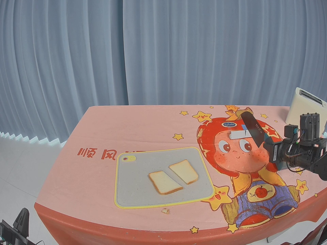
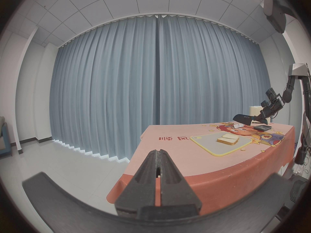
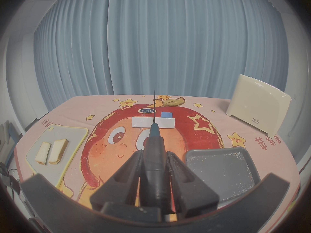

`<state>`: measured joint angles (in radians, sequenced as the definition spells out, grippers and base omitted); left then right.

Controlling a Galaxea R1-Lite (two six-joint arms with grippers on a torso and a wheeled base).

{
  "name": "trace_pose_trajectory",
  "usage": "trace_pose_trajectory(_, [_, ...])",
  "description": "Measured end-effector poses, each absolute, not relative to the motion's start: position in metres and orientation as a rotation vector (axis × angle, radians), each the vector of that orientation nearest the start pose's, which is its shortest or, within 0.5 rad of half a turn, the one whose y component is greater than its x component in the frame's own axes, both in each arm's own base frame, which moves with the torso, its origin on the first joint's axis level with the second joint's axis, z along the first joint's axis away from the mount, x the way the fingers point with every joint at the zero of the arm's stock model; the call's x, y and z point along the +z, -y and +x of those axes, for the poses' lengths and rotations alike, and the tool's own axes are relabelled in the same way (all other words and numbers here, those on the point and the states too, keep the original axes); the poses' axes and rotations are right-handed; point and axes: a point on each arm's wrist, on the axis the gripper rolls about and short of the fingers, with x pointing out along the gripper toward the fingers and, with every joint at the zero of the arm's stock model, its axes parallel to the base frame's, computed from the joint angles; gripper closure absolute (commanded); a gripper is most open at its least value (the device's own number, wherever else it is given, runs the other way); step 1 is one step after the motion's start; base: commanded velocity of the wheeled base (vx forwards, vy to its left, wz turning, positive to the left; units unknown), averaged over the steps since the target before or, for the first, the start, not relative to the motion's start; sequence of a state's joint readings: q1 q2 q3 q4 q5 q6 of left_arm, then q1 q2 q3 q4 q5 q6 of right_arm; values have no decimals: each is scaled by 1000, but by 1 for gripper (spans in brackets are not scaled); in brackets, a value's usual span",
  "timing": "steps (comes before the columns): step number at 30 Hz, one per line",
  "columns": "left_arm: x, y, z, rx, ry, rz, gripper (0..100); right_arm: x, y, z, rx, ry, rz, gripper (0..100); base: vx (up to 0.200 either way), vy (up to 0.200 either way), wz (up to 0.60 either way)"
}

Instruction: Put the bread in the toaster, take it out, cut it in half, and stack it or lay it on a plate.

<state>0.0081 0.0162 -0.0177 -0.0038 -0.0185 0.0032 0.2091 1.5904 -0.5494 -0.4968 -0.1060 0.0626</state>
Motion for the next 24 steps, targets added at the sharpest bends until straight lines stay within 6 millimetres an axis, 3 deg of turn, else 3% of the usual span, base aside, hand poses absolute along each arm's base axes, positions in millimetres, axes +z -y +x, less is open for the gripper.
trace_pose_trajectory(24, [81,1,-23,-11,6,3,100,125,-53,242,94,-568,-36,100,0,0,0])
